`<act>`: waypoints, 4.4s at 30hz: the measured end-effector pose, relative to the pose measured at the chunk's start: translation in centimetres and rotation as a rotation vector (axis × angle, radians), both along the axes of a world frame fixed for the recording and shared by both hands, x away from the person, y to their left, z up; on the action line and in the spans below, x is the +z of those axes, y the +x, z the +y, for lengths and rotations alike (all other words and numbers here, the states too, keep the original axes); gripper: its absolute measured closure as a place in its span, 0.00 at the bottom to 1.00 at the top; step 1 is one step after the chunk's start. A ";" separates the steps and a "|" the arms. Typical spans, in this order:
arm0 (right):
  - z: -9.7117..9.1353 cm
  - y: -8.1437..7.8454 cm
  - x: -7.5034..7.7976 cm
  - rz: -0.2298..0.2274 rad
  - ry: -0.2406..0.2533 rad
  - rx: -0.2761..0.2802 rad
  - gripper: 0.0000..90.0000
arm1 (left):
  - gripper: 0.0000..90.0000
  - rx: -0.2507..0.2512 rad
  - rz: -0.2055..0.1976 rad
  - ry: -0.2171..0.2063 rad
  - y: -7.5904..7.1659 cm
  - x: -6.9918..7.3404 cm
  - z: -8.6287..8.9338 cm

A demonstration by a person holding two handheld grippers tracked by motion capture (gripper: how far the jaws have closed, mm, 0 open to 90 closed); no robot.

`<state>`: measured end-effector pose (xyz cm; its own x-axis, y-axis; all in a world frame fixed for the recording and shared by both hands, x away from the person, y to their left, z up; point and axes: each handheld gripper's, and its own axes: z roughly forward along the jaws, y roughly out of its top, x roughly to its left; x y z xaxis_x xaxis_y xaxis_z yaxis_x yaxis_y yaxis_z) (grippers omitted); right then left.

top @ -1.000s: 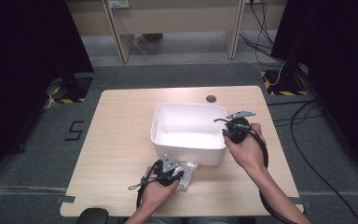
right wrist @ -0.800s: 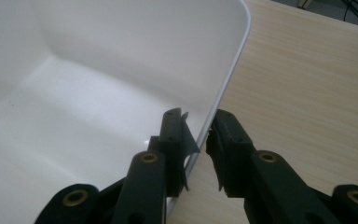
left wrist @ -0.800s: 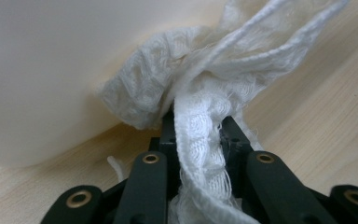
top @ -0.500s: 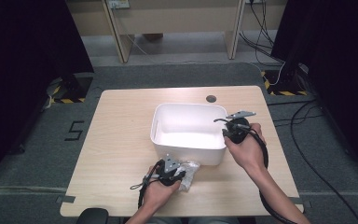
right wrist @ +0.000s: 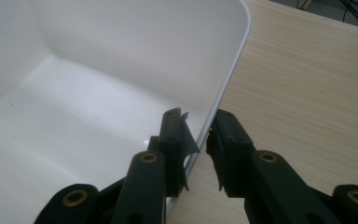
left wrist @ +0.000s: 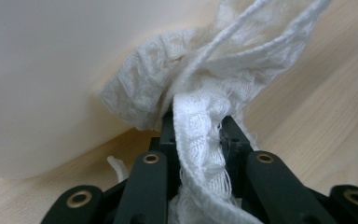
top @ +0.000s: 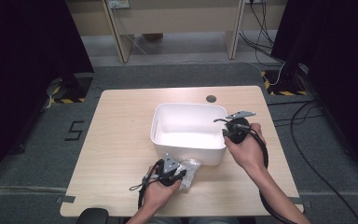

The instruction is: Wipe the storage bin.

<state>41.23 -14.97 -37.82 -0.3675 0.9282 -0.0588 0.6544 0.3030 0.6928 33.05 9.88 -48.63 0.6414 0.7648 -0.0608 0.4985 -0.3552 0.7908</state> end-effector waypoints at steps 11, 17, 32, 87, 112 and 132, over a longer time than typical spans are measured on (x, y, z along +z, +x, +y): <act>0.0 0.0 0.0 -0.003 -0.004 0.004 0.83 | 0.84 -0.005 -0.038 -0.027 -0.4 1.7 0.2; 0.0 0.0 0.0 -0.002 -0.007 0.004 0.83 | 0.84 -0.007 -0.056 -0.033 -0.5 2.5 0.3; 0.0 0.0 0.0 -0.003 -0.009 0.007 0.83 | 0.84 -0.015 -0.072 -0.045 -0.6 3.6 0.0; 0.2 -0.1 0.0 -0.002 -0.008 0.013 0.83 | 0.84 -0.045 -0.088 -0.061 -0.6 4.9 -1.1; 0.2 -0.1 0.0 -0.002 -0.010 0.013 0.83 | 0.84 -0.057 -0.092 -0.044 -0.4 3.9 -2.0; 0.2 -0.1 0.0 -0.001 -0.014 0.012 0.82 | 0.84 -0.063 -0.051 -0.022 0.0 1.9 -2.5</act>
<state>41.12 -14.78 -37.82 -0.3790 0.9226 -0.0719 0.6496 0.3205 0.6894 33.07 7.39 -46.75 0.6912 0.7214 -0.0430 0.4344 -0.3671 0.8225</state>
